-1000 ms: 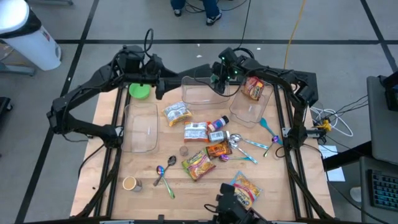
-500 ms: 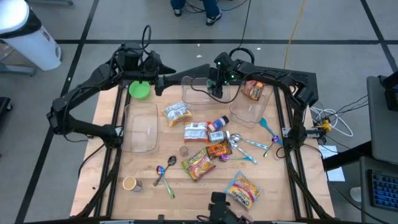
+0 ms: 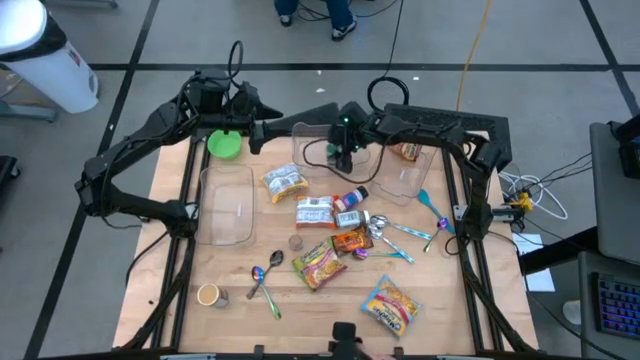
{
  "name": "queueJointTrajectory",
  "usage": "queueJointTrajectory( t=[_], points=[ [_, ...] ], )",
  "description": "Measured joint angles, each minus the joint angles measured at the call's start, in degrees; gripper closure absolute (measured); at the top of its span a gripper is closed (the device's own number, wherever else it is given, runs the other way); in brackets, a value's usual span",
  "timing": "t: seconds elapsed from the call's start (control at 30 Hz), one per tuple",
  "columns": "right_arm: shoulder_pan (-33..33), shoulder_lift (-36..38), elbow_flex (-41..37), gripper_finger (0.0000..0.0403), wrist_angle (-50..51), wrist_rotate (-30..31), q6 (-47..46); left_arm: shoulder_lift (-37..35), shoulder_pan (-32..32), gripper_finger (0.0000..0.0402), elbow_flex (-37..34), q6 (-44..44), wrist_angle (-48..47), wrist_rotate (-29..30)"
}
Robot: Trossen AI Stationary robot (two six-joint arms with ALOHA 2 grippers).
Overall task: Pick & Place Food Item
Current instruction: Put the green spice bottle into the middle transparent bin
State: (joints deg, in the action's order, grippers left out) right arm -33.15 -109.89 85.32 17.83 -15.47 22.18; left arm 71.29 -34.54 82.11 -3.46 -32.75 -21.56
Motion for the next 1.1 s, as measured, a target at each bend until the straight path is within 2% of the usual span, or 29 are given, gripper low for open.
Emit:
queueJointTrajectory(
  t=[0.13, 0.5, 1.1],
  points=[
    [-0.12, 0.00, 0.00, 0.0207, -0.13, -2.69, -0.08, 0.00, 0.00, 0.0119, 0.00, 0.01, 0.00, 0.00],
    [-0.11, 0.00, -0.03, 0.0207, -0.08, -2.73, 2.41, 0.00, 0.00, 0.0119, 0.02, 0.30, 0.00, 0.01],
    [0.43, 0.00, -3.98, 0.0207, -3.60, -2.92, 0.45, 0.00, 0.00, 0.0119, 0.02, 0.21, 0.00, 0.02]
  ],
)
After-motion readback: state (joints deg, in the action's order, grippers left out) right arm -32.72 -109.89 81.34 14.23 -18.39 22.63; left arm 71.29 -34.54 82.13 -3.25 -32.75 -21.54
